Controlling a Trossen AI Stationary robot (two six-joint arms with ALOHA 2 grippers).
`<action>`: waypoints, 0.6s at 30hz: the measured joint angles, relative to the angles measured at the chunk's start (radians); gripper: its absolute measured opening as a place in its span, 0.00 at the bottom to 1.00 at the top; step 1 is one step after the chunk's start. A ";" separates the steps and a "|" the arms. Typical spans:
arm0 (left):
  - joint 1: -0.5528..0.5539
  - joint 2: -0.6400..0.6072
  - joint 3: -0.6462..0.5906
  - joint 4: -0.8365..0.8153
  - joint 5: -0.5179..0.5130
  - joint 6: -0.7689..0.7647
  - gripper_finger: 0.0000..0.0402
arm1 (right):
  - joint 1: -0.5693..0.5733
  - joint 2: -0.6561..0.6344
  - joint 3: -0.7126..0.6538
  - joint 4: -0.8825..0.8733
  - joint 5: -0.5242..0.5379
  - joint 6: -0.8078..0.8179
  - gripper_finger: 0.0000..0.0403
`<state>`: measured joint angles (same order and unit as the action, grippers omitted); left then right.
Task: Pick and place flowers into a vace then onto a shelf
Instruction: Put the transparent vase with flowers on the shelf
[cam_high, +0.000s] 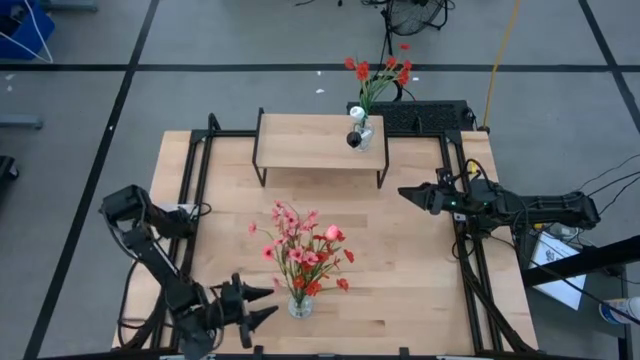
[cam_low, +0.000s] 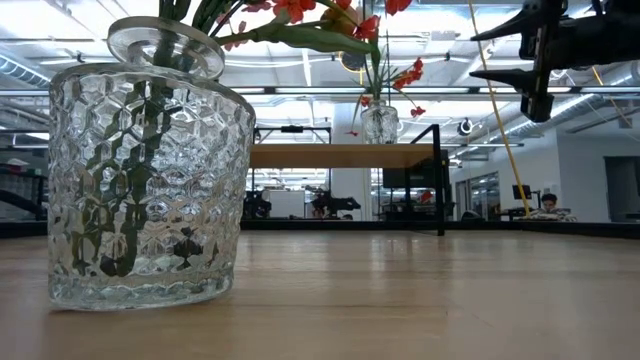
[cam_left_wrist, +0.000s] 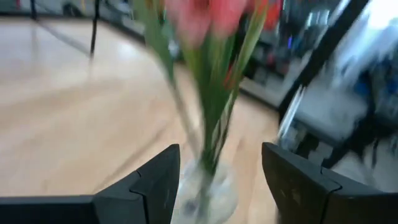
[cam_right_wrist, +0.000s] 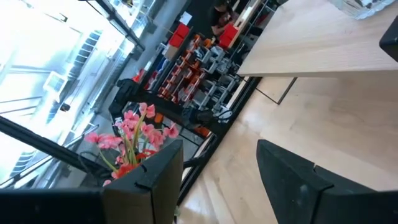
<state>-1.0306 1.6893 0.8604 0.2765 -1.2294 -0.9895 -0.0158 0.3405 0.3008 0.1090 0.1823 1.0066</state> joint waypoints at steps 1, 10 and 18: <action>0.007 0.000 0.000 -0.073 0.042 -0.047 0.58 | 0.000 0.000 0.000 0.000 0.002 0.004 0.49; 0.092 0.049 0.000 -0.244 0.328 -0.179 0.58 | 0.000 0.001 0.000 -0.001 0.033 0.033 0.49; 0.090 0.057 0.000 -0.189 0.340 -0.211 0.56 | 0.000 0.001 0.000 -0.010 0.043 0.044 0.49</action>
<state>-0.9401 1.7466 0.8600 0.0874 -0.8898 -1.2010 -0.0158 0.3417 0.3008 0.0990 0.2254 1.0505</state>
